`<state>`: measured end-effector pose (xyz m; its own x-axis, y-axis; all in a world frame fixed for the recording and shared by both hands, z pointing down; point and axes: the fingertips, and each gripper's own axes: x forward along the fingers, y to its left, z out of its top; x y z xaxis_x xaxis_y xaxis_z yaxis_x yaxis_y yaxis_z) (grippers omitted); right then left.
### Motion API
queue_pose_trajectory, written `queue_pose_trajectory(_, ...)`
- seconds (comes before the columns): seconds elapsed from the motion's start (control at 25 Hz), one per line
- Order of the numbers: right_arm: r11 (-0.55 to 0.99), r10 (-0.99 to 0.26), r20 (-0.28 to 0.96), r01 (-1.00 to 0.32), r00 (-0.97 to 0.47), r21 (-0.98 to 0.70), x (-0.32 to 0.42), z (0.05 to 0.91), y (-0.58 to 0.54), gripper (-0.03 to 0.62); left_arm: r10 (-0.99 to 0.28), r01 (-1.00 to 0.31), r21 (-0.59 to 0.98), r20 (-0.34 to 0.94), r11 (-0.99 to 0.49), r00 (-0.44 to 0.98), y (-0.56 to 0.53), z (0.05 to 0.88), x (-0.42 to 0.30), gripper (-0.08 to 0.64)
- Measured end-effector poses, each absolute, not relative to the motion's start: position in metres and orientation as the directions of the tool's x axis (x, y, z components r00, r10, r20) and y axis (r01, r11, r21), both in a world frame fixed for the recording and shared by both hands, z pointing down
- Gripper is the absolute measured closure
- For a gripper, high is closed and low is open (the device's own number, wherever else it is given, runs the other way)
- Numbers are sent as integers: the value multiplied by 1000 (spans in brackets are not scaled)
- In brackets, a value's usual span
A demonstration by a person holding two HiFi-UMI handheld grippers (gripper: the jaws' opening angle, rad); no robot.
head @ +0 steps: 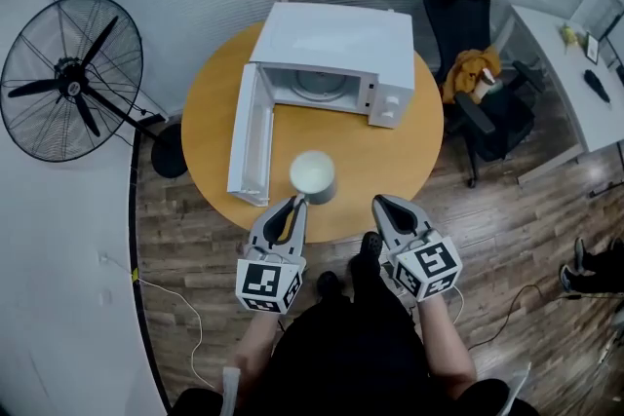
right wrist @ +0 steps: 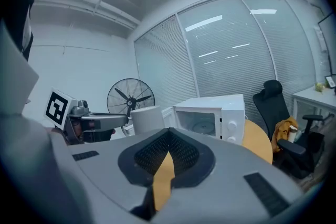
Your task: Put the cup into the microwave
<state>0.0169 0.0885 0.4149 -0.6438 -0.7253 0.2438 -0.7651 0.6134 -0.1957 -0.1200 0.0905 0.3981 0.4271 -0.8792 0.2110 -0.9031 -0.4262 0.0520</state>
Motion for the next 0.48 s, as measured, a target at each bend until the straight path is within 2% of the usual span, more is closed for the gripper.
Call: queue_pose_trajectory(0.48,662,-676,240,-718,-696,-216,39,416,10,583,-902,-932,42,241,-359,359,19,408,-98,523)
